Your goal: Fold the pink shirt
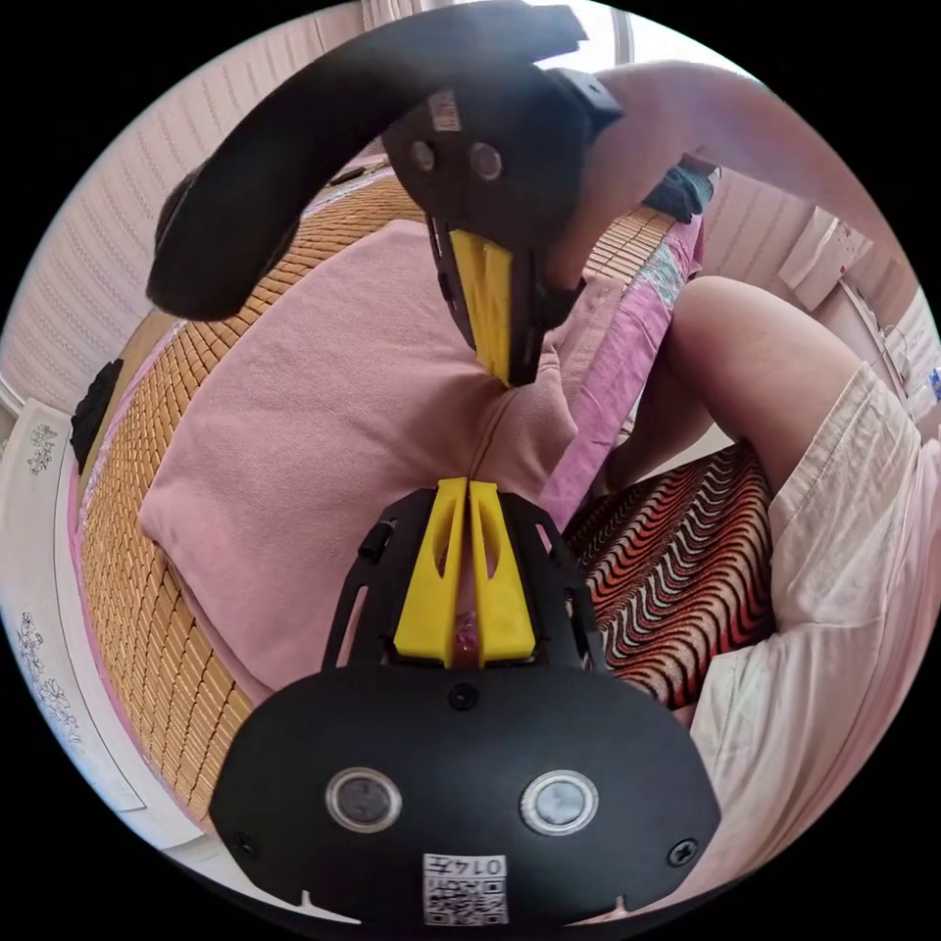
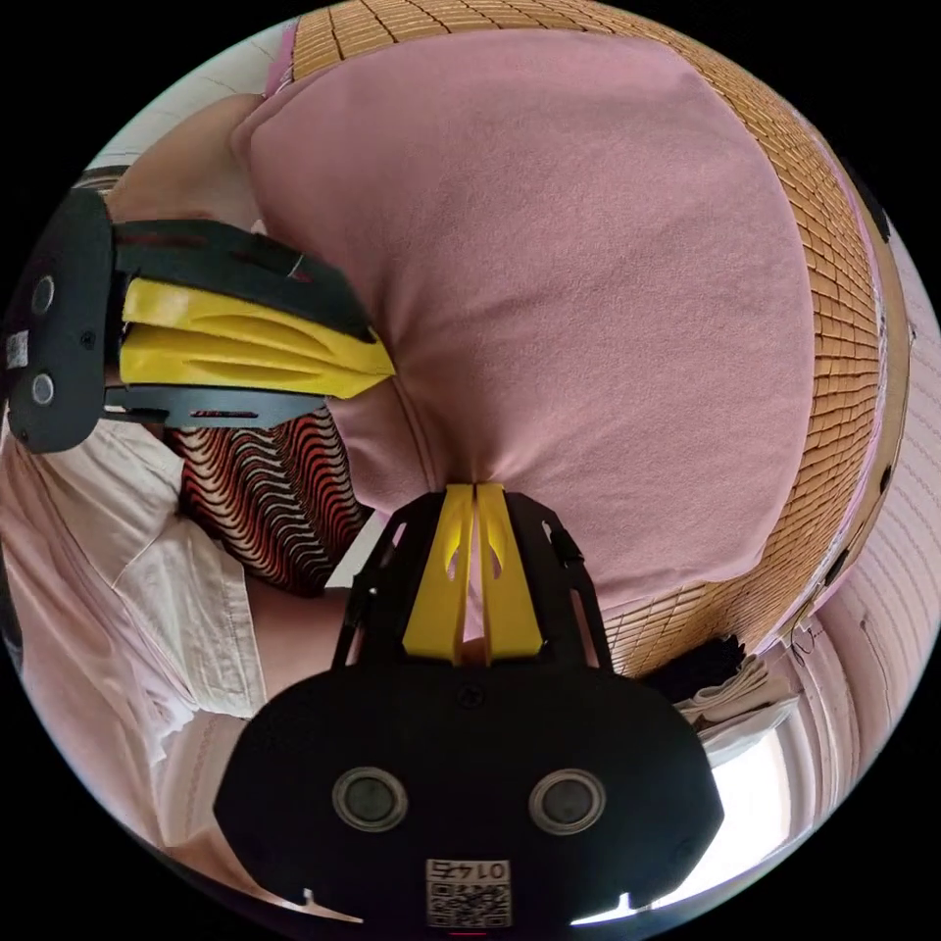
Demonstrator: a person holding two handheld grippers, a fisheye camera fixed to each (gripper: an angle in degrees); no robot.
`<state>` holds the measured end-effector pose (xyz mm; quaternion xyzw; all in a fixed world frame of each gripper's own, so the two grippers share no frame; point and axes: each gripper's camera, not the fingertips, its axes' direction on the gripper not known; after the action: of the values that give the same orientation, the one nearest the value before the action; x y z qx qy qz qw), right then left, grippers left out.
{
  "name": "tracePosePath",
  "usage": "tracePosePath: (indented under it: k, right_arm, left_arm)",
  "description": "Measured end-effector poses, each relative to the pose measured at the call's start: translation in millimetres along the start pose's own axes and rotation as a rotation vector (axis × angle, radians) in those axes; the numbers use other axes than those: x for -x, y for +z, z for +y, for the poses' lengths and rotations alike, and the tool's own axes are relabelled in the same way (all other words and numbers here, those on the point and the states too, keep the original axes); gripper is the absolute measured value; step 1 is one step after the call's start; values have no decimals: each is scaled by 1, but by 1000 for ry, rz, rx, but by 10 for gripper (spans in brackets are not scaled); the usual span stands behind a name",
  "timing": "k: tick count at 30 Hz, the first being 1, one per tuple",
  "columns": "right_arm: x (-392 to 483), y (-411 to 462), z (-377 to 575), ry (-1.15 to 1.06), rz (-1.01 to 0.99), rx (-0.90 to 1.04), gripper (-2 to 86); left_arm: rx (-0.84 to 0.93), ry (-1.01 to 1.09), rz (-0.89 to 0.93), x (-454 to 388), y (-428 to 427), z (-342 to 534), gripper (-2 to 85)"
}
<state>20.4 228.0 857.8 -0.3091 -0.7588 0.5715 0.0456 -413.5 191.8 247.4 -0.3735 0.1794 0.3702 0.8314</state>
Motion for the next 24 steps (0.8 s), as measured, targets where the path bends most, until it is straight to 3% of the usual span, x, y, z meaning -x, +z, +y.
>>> tracePosePath:
  k: [6,13,16,24]
  right_arm:
    - [-37,-2,-29,18,-155,53,-8]
    - [-44,-3,-42,53,-151,47,-7]
    - [-45,-2,-45,70,-147,38,-6]
    - [-53,4,-40,126,-185,-6,-6]
  left_arm:
    - [20,45,-38,-15,3,-14,-10]
    - [8,-24,33,-11,-4,-30,-10]
    - [-50,-55,-15,-5,-16,-39,-10]
    - [79,-48,-111,4,24,-75,-10]
